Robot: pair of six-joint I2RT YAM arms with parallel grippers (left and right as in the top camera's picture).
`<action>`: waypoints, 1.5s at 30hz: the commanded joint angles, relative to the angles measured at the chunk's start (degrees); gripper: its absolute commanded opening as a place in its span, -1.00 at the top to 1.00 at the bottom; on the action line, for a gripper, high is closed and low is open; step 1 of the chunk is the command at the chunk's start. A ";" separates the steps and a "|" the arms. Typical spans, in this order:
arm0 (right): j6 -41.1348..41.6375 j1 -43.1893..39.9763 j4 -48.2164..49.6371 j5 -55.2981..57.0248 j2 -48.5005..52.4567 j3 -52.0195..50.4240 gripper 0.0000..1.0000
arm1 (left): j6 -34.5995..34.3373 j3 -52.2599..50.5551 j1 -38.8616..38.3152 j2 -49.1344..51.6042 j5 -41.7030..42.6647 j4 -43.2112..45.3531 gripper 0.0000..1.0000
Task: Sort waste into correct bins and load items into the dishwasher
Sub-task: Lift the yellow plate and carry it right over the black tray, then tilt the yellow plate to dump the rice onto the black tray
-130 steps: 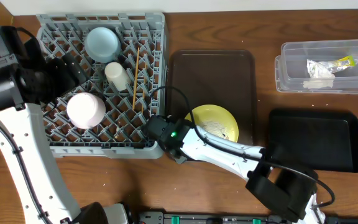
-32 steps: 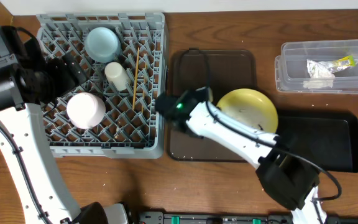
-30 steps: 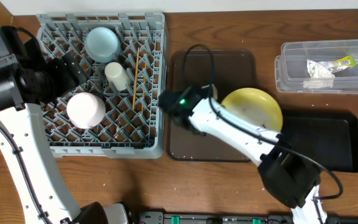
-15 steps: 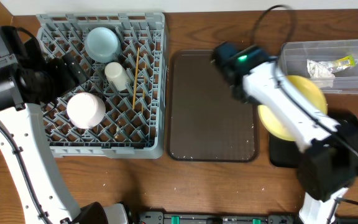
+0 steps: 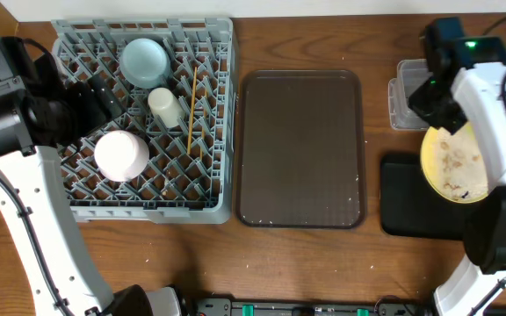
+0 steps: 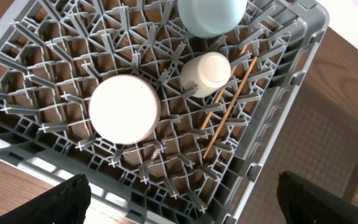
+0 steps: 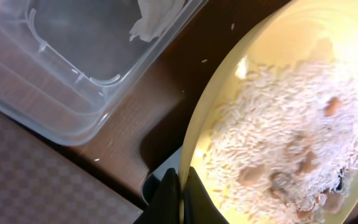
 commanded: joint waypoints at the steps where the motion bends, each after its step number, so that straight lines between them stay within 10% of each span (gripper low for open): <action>1: -5.07 -3.63 0.79 -8.90 -1.18 0.76 0.97 | -0.48 -0.07 0.26 0.02 -0.31 -0.13 -0.92; 45: -31.87 -22.34 -10.23 -54.38 -1.20 -1.79 0.97 | -0.50 -0.07 0.26 0.02 -0.31 -0.13 -0.92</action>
